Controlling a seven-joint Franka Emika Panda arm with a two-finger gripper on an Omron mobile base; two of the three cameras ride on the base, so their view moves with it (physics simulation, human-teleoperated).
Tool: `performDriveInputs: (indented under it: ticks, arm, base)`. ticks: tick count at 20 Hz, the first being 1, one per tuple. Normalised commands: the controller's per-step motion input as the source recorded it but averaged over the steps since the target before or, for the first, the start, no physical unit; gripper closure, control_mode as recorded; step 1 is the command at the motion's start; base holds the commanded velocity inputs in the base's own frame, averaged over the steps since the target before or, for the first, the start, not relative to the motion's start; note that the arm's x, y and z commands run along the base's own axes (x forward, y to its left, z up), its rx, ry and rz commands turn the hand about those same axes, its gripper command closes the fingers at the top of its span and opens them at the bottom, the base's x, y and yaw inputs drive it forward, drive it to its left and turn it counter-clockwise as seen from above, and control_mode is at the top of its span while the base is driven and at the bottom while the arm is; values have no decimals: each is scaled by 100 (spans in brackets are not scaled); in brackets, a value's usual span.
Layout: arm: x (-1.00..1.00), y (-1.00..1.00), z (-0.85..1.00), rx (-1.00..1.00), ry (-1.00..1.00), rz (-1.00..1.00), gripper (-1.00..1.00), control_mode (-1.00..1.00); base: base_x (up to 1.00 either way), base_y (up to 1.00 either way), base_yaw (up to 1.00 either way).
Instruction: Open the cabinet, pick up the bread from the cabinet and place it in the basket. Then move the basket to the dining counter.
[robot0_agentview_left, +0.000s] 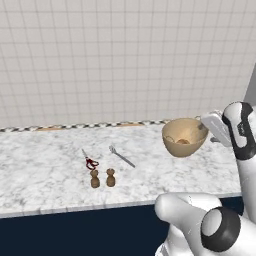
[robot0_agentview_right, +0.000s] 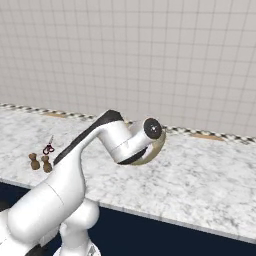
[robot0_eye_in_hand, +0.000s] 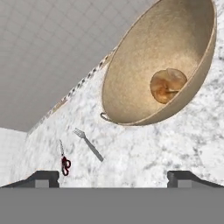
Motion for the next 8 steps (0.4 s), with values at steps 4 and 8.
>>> performDriveInputs:
  ticks: [4, 8]
  arm:
    - [-38, 58, 80, 0, 0, 28, -100, -100]
    - [-42, 62, 68, 1, 0, 30, -100, -100]
  base:
    - [0, 0, 0]
    - [0, 0, 0]
